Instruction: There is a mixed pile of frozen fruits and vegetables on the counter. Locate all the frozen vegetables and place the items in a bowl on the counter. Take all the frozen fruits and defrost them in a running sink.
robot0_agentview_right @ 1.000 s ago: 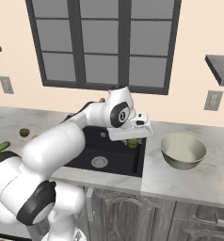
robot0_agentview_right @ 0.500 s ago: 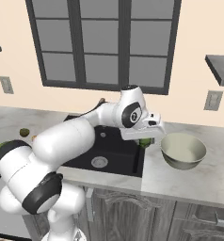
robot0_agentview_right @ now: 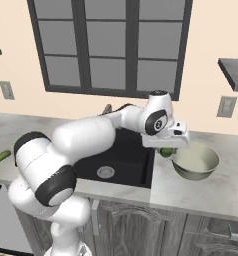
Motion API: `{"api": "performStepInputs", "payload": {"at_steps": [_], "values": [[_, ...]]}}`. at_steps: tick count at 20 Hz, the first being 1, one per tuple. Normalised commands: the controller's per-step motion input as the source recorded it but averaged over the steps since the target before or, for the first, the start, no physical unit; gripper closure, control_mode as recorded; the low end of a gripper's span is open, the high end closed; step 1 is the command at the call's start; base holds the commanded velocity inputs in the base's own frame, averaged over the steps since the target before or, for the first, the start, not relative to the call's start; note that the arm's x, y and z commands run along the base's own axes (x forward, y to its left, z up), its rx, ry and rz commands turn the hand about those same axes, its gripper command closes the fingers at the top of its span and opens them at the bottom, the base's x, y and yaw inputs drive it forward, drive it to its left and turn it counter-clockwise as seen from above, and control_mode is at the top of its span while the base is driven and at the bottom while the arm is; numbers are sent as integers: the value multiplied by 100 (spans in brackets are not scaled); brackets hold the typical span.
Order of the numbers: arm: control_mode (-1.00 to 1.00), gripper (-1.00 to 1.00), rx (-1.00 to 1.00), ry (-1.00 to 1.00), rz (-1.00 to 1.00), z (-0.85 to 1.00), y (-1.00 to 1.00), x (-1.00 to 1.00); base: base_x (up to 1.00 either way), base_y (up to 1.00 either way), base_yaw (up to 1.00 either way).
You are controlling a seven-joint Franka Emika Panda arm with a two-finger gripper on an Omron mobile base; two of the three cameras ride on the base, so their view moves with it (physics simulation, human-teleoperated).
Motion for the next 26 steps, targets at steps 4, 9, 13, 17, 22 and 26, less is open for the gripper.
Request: {"api": "performStepInputs", "payload": {"at_steps": [4, 9, 13, 17, 22, 26], "values": [[-100, 100, 12, 0, -4, -3, -38, 22, 0, 0, 0], [-100, 100, 7, -2, -1, -16, -28, 24, 0, 0, 0], [-100, 100, 1, -4, 1, -17, -21, 21, 0, 0, 0], [-100, 100, 0, 0, 0, -26, -21, 30, 0, 0, 0], [-100, 100, 0, 0, 0, -34, -14, 28, 0, 0, 0], [-100, 100, 0, 3, 0, -37, -19, 11, 0, 0, 0]]}}
